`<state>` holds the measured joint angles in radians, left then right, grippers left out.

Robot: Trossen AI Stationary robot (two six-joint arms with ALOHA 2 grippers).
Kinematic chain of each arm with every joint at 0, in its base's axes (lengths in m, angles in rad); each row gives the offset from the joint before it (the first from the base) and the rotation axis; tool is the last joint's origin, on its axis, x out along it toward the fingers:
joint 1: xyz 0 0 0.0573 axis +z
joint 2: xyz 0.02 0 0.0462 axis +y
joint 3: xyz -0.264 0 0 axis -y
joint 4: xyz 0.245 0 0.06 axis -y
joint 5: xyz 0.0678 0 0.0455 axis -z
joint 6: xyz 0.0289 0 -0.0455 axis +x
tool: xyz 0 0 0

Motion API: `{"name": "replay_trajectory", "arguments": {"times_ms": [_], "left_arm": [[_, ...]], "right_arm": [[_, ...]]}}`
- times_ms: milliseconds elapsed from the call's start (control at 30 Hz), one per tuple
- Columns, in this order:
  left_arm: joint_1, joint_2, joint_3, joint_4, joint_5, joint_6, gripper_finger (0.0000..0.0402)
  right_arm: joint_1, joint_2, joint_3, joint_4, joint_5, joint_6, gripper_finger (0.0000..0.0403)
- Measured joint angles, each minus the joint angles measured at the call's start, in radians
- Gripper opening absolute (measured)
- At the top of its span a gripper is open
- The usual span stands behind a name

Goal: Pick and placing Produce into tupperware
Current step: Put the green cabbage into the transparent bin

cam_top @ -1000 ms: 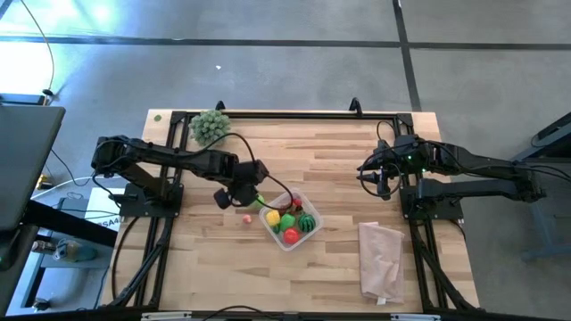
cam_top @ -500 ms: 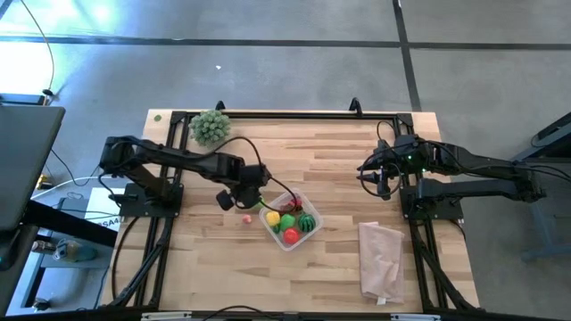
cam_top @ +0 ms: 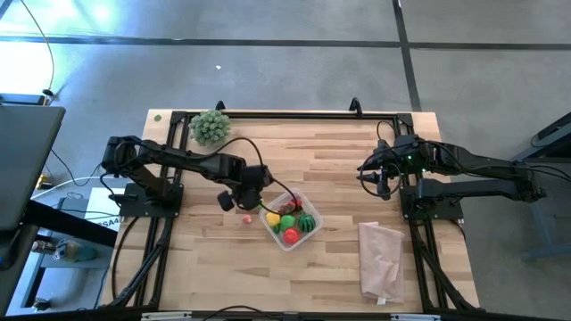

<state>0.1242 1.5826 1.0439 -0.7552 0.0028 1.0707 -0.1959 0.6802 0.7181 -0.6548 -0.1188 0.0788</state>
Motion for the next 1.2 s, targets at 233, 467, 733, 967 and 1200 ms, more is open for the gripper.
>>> {"name": "replay_trajectory", "arguments": {"times_ms": [233,467,733,967,1200], "left_arm": [[0.000,0.008,0.000,0.000,0.027,0.025,0.0178],[0.000,0.069,0.000,0.012,0.032,0.029,0.0195],[0.000,0.100,0.000,0.021,0.044,0.057,0.0203],[0.000,0.100,0.000,0.022,0.057,0.085,0.0225],[0.000,0.149,0.000,0.043,0.057,0.085,0.0227]], "right_arm": [[0.000,0.000,0.000,0.000,0.000,0.000,0.0129],[0.000,0.000,0.000,0.000,0.000,0.000,0.0129],[0.000,0.000,0.000,0.000,0.000,0.000,0.0129],[0.000,0.000,0.000,0.000,0.000,0.000,0.0129],[0.000,0.000,0.000,0.000,0.000,0.000,0.0129]]}}
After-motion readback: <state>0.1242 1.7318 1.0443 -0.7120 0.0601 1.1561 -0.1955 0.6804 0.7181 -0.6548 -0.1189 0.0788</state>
